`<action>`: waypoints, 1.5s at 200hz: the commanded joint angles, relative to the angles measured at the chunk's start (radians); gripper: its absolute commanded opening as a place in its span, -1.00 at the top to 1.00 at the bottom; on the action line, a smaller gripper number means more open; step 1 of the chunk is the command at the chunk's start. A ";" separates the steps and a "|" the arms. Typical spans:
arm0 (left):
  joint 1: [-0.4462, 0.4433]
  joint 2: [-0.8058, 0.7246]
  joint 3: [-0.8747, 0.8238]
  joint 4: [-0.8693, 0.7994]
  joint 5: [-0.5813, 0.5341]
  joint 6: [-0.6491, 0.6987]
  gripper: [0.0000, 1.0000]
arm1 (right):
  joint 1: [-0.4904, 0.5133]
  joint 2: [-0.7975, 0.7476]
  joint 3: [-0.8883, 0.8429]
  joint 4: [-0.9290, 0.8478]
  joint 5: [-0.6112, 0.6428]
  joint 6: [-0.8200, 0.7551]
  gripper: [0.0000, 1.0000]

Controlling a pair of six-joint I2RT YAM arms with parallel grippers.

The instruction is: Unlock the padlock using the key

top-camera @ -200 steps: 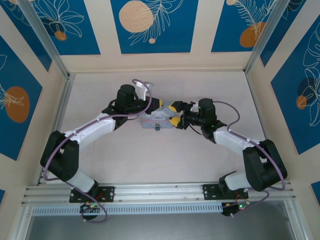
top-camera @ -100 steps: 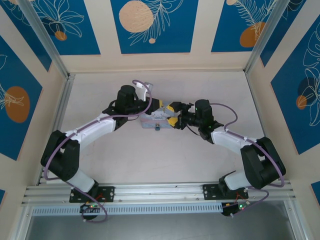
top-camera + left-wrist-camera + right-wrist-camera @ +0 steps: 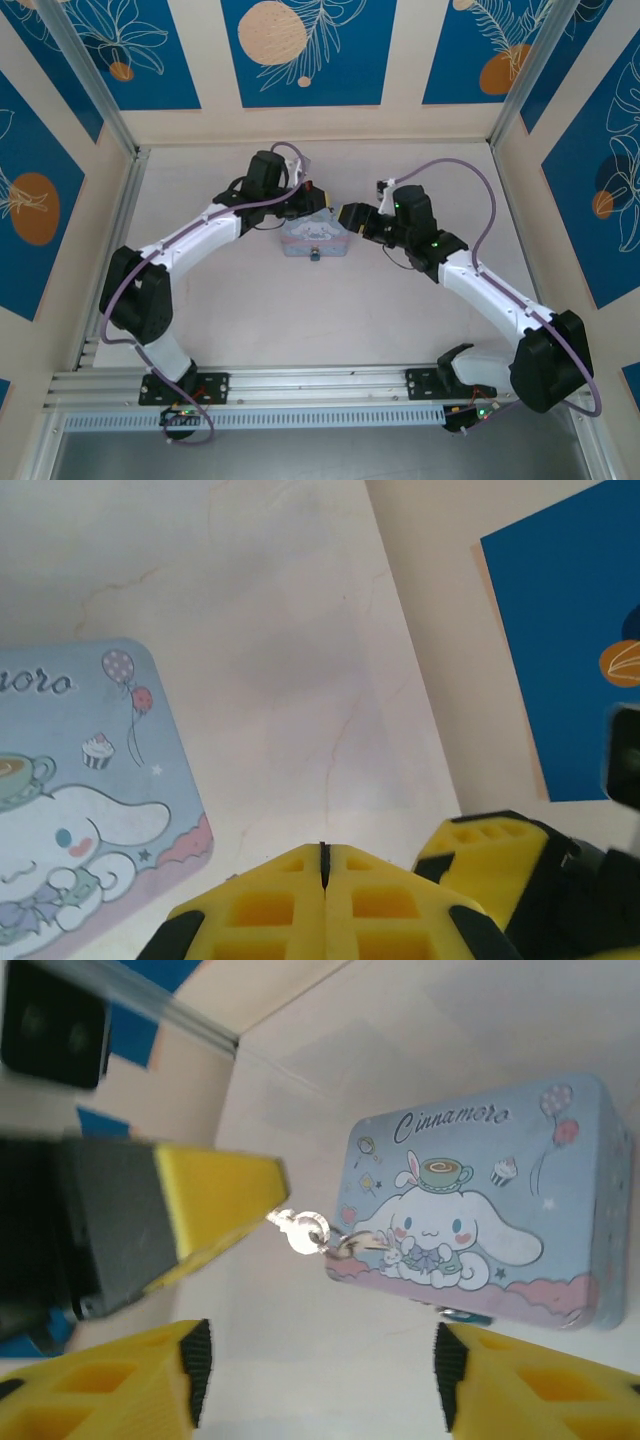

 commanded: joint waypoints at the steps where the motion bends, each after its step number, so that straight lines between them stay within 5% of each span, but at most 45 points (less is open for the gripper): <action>1: -0.004 0.014 0.052 -0.116 0.058 -0.077 1.00 | 0.056 0.031 0.034 -0.124 0.170 -0.322 -0.17; 32: -0.006 -0.006 0.037 -0.104 0.053 -0.045 1.00 | -0.009 0.026 0.012 -0.063 0.032 -0.186 -0.05; 86: -0.005 -0.053 -0.070 0.081 0.088 0.048 1.00 | -0.200 0.046 -0.157 0.402 -0.375 0.273 -0.05; 140: -0.006 -0.024 -0.106 0.234 0.225 0.030 1.00 | -0.240 0.171 -0.160 0.644 -0.533 0.406 0.06; 219: -0.006 -0.002 -0.101 0.272 0.248 0.005 1.00 | -0.240 0.281 -0.202 0.885 -0.621 0.523 0.26; 300: -0.005 0.013 -0.095 0.278 0.243 -0.005 1.00 | -0.216 0.288 -0.208 0.920 -0.647 0.530 0.43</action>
